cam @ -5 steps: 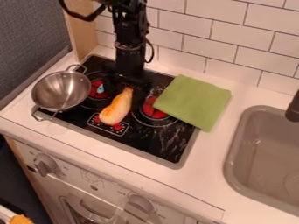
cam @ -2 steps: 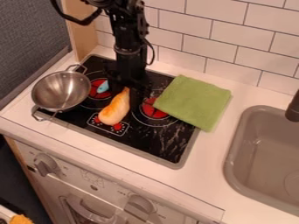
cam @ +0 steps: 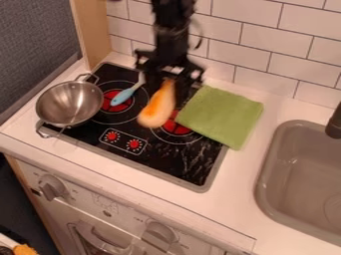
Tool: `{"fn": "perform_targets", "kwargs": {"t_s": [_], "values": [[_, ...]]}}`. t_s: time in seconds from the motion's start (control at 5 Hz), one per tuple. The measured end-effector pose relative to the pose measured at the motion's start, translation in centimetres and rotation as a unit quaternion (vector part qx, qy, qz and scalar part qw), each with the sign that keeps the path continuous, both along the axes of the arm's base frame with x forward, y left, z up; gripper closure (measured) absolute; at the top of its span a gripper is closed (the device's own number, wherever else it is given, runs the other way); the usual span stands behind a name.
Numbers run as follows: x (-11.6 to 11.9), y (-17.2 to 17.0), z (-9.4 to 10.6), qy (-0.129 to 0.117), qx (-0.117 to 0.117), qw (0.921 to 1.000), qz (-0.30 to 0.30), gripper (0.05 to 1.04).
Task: Put the bread on the top of the green cloth on the right side
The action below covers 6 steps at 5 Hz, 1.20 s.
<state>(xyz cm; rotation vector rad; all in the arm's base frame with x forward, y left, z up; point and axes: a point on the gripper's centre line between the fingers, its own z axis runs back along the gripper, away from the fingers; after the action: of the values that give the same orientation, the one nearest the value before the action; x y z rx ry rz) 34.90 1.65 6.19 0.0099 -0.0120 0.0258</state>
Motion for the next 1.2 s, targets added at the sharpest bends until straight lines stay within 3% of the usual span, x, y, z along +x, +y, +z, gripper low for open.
{"fn": "perform_targets", "kwargs": {"t_s": [0.2, 0.6, 0.8, 1.0, 1.2], "values": [[2.1, -2.7, -0.2, 0.024, -0.010, 0.9997, 0.002, 0.465], [4.3, -6.2, -2.6, 0.056, 0.005, 0.9984, -0.001, 0.465], [3.7, -5.8, -3.3, 0.061, 0.026, 0.9978, -0.004, 0.373], [3.0, -5.1, -2.9, 0.047, 0.041, 0.9978, -0.020, 0.120], [2.8, -5.0, -1.5, 0.020, 0.037, 0.9987, -0.028, 0.076]]}}
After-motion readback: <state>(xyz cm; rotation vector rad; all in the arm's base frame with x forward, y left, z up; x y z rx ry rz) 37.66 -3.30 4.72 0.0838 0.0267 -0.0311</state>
